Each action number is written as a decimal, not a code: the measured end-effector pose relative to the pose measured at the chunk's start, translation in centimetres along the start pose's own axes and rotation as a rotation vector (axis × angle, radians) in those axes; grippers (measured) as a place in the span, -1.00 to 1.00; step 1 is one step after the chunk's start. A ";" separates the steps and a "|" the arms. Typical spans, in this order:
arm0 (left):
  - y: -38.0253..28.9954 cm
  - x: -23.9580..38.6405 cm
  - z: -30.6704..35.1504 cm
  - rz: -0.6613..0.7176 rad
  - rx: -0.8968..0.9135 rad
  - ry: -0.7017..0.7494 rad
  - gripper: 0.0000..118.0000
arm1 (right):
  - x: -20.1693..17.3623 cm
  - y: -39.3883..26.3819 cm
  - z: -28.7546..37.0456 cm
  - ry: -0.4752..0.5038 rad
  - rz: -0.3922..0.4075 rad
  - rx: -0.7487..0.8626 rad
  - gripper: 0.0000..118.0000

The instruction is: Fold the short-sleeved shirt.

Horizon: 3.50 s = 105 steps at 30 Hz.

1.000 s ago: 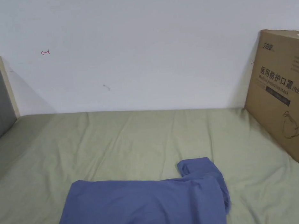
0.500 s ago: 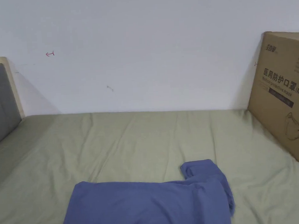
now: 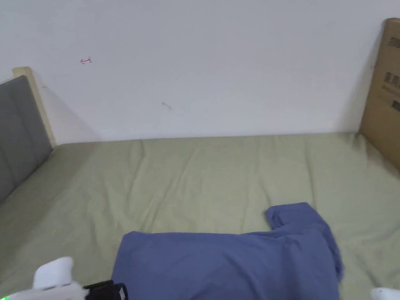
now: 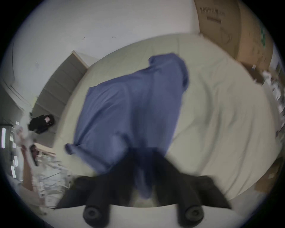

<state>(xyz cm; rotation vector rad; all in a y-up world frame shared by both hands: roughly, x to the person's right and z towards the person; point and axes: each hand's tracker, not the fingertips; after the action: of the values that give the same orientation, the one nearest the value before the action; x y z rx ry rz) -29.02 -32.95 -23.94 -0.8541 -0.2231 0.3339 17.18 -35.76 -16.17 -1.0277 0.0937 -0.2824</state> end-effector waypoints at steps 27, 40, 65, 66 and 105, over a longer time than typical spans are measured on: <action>16.1 -5.1 -32.5 0.077 -0.343 0.325 0.98 | 9.8 5.5 -11.5 -0.090 -0.133 -0.051 -1.00; 14.7 -3.8 -30.0 0.139 -0.235 0.413 -0.97 | 13.3 11.4 -14.4 -0.268 -0.106 0.044 -1.00; 14.6 -6.7 -31.4 0.107 -0.213 0.339 -0.96 | 9.3 18.8 -24.2 -0.322 0.102 0.016 0.81; 14.5 -6.7 -31.2 0.106 -0.213 0.334 -0.96 | 8.8 18.9 -24.2 -0.314 0.092 0.022 0.76; 31.2 6.2 -7.5 0.118 0.463 0.108 -0.96 | 2.1 39.5 5.9 -0.234 0.105 0.728 -0.98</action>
<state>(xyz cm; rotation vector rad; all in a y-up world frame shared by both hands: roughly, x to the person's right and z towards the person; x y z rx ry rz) -27.05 -16.80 -52.29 -0.4261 0.0089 0.4282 27.82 -12.31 -46.80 -0.3243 -0.1597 -0.0816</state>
